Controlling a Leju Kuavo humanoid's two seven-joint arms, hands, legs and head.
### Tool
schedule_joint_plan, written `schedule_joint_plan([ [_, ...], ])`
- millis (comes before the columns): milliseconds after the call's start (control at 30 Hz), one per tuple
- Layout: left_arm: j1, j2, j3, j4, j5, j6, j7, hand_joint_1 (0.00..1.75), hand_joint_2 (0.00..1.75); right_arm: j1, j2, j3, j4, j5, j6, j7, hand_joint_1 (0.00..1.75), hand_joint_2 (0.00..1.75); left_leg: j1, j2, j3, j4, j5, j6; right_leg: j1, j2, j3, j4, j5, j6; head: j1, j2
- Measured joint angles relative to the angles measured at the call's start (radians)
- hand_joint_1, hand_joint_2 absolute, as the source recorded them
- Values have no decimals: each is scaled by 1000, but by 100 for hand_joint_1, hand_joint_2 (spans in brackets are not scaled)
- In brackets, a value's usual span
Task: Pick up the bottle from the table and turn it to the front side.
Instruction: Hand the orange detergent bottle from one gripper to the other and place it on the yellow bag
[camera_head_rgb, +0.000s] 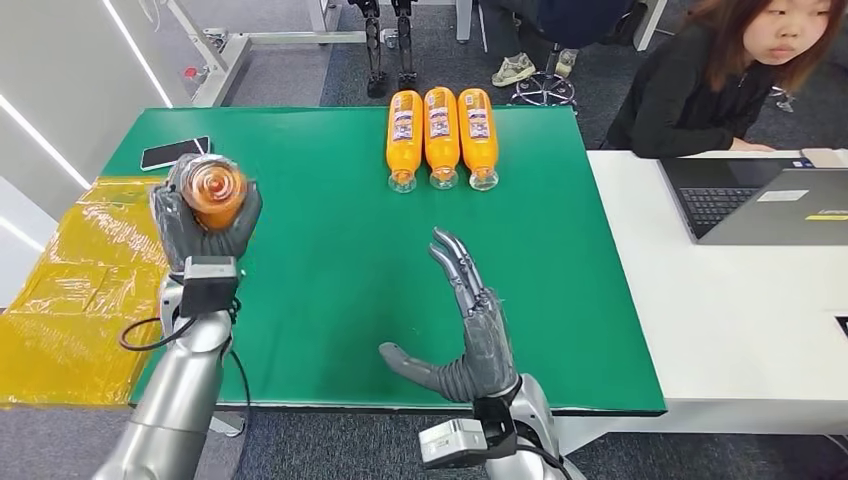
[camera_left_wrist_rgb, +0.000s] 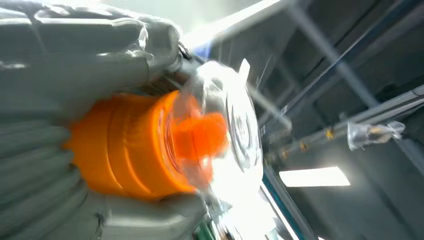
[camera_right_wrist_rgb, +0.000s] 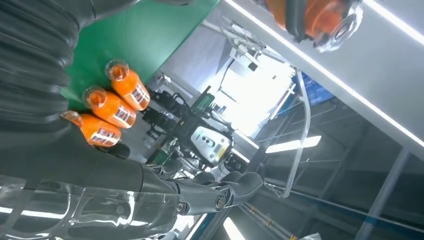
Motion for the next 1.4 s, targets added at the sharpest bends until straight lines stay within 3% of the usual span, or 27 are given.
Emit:
schedule_joint_plan([
  [100,-92,43,-27,108,-295,115,99,175,175,-14,-12,11,17,-34,-19,-8,0,175,0,0,0,0,1,0,0,1,0,0,1,0,0,0],
  [200,-165,84,-86,209,-509,148,200,175,175,-19,-26,21,28,-49,-34,-8,0,175,0,1,0,0,1,0,0,2,0,0,1,0,0,0],
  [300,-223,120,-150,287,-665,124,293,175,175,-22,-38,28,36,-50,-41,-8,0,175,-1,1,0,0,0,0,0,2,0,0,1,0,0,0],
  [433,-272,162,-246,379,-852,14,407,175,175,-23,-43,29,46,-52,-50,-8,0,175,0,2,0,0,0,0,0,3,-1,0,1,0,0,0],
  [667,-277,189,-353,524,-908,-167,539,175,175,-16,-66,29,56,-84,-71,-9,0,175,0,4,0,0,0,-1,0,4,-2,0,1,0,0,0],
  [900,-231,219,-374,602,-897,-316,674,175,175,37,-100,23,34,-73,-95,2,0,175,0,4,0,0,-1,-1,0,5,-2,0,1,-1,0,0],
  [1067,-202,258,-374,628,-881,-355,720,175,175,84,-124,14,5,-50,-98,9,0,175,0,4,-1,0,-1,-1,0,4,-2,0,0,-1,0,0],
  [1100,-198,265,-374,632,-878,-359,729,149,175,89,-126,11,1,-46,-95,12,0,175,0,4,-1,-1,-1,-1,0,4,-2,0,0,-1,0,0],
  [1200,-189,279,-374,640,-875,-369,751,23,175,94,-127,5,-5,-42,-82,21,0,175,0,4,-1,0,-1,-1,0,5,-2,0,1,-1,0,0],
  [1233,-187,282,-374,642,-874,-370,756,5,175,94,-127,3,-6,-42,-78,23,0,175,0,4,-1,0,-1,-1,0,4,-2,0,1,-1,0,0],
  [1400,-175,297,-372,649,-867,-351,765,0,175,102,-132,-3,-8,-37,-70,20,0,175,0,4,-1,0,-1,-1,0,4,-2,0,1,-1,0,0],
])
